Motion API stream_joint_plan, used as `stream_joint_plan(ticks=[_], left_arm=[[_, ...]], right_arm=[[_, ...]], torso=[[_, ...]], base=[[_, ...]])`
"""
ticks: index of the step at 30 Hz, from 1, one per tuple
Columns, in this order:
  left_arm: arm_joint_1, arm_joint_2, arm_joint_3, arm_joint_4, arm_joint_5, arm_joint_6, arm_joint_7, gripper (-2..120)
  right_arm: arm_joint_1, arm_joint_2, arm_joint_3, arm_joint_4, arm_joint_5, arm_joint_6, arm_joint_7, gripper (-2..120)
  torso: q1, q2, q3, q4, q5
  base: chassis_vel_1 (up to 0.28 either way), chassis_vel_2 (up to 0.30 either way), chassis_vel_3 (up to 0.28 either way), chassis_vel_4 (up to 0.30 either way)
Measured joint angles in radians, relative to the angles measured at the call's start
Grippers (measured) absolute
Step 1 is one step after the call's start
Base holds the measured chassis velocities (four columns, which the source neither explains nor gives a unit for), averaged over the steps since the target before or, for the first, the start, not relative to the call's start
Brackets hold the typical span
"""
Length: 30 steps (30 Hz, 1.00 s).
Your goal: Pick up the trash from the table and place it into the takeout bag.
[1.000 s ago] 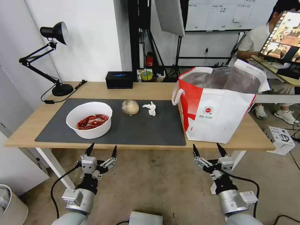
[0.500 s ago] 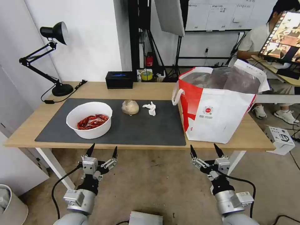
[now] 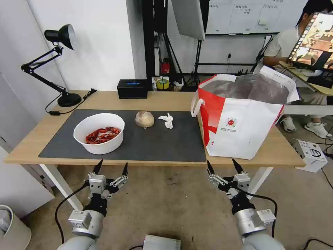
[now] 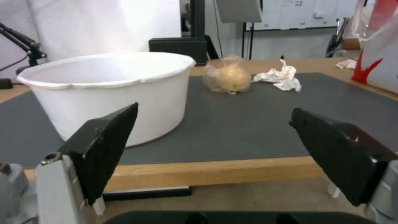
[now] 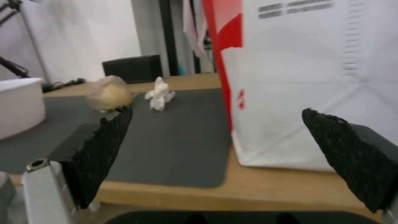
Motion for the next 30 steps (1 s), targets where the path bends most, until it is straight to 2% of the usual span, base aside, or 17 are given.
stream_joint_plan(ticks=[8,21,30], left_arm=[[-0.002,-0.010,-0.009,0.000,-0.001,-0.001,0.000,100],[-0.003,-0.038,-0.013,-0.003,0.002,-0.001,0.000,100],[0.000,-0.063,-0.007,0.000,0.018,-0.003,0.000,100]], right_arm=[[0.178,-0.050,-0.118,-0.089,0.100,-0.033,-0.004,100],[0.391,-0.048,-0.269,-0.195,0.147,-0.076,0.021,100],[0.668,-0.036,-0.424,-0.354,0.188,-0.098,0.059,100]], torso=[[0.000,0.000,0.000,0.0001,-0.0001],[0.000,0.000,0.000,-0.0002,0.0000],[0.000,0.000,0.000,0.0002,-0.0001]], base=[[0.000,0.000,0.000,0.000],[0.000,0.000,0.000,0.000],[0.000,0.000,0.000,0.000]])
